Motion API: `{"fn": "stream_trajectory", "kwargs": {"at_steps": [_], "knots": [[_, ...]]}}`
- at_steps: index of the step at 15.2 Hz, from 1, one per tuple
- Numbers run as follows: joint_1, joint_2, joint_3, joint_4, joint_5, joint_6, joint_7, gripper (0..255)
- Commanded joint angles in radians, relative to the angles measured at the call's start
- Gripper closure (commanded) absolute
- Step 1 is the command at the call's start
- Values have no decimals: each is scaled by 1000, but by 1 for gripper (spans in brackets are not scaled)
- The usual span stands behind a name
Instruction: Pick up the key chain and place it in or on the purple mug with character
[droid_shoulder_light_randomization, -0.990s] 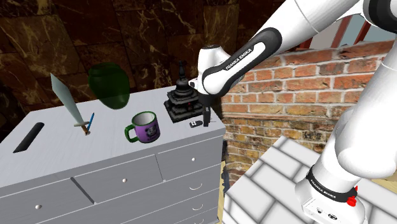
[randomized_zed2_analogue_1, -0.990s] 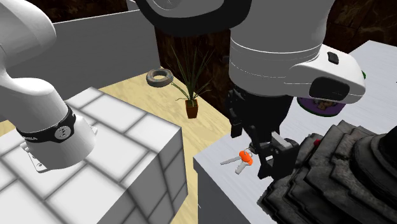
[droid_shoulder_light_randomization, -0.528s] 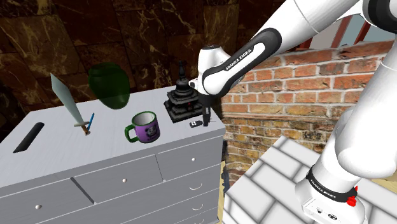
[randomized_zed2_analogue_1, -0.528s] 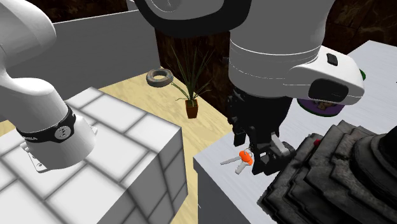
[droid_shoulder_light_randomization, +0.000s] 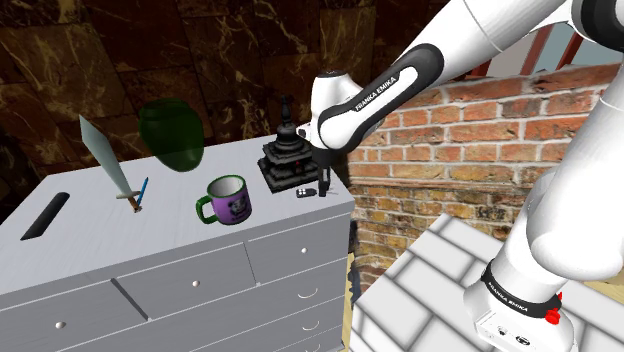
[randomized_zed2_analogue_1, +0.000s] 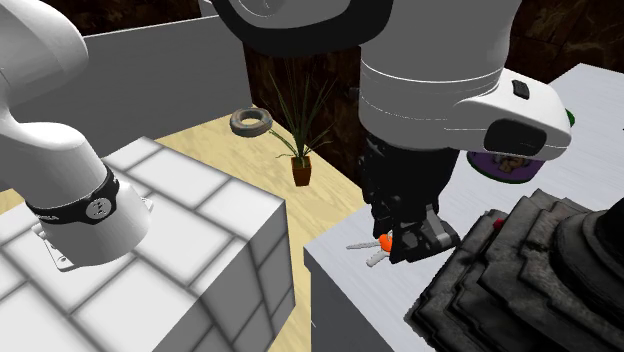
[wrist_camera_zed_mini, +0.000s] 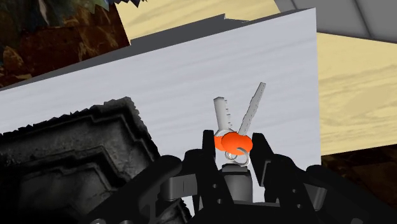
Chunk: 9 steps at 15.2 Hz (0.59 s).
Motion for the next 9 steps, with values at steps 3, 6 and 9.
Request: {"fn": "stream_trajectory", "kwargs": {"at_steps": [3,6,9], "knots": [[-2,-14,-2,12,0,-31,-2,255],[-3,-40,-3,28,1,-73,-2,255],[-3,-64,-3,46,2,-115,-2,255]]}}
